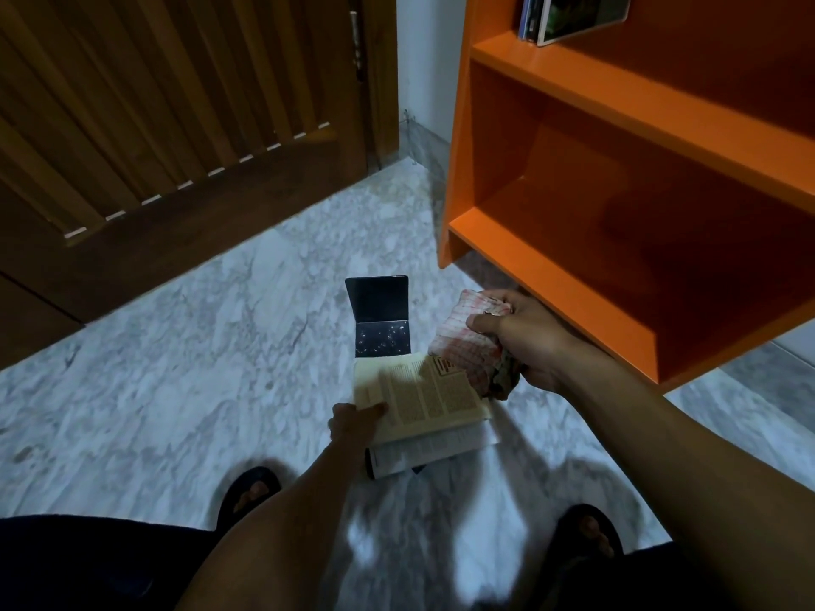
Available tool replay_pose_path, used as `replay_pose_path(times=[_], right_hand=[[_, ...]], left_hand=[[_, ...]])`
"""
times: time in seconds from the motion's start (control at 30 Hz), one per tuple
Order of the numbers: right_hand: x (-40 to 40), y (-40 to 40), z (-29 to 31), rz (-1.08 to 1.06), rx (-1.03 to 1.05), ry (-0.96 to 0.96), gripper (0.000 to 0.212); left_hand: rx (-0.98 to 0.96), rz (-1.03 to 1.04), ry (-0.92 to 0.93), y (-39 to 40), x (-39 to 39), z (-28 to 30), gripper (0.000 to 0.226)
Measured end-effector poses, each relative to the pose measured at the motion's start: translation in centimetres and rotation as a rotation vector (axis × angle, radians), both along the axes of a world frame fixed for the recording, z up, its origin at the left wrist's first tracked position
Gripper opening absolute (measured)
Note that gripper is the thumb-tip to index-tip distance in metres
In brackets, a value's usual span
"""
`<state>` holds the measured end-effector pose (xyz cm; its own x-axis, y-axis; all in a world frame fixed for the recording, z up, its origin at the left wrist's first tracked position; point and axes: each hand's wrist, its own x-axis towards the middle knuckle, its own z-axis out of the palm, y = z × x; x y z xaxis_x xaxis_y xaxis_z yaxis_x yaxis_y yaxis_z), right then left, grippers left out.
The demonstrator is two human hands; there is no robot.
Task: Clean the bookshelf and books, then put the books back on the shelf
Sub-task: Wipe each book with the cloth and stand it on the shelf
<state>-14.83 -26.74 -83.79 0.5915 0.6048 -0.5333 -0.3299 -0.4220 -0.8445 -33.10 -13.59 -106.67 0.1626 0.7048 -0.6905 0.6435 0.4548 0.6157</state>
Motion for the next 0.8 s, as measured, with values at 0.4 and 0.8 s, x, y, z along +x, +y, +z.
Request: replay_pose_path(times=[0.4,0.8], right_hand=[[1.2,-3.5,-4.0,0.121,-0.391,-0.286,0.025],[1.4,-2.4,2.9,-0.196,0.399,0.257,0.031]], left_hand=[[-0.102,0.065,-0.628,1.7,3.6,13.1,0.017],[-0.356,-0.186,-1.243,-0.2,3.5,22.8,0.077]])
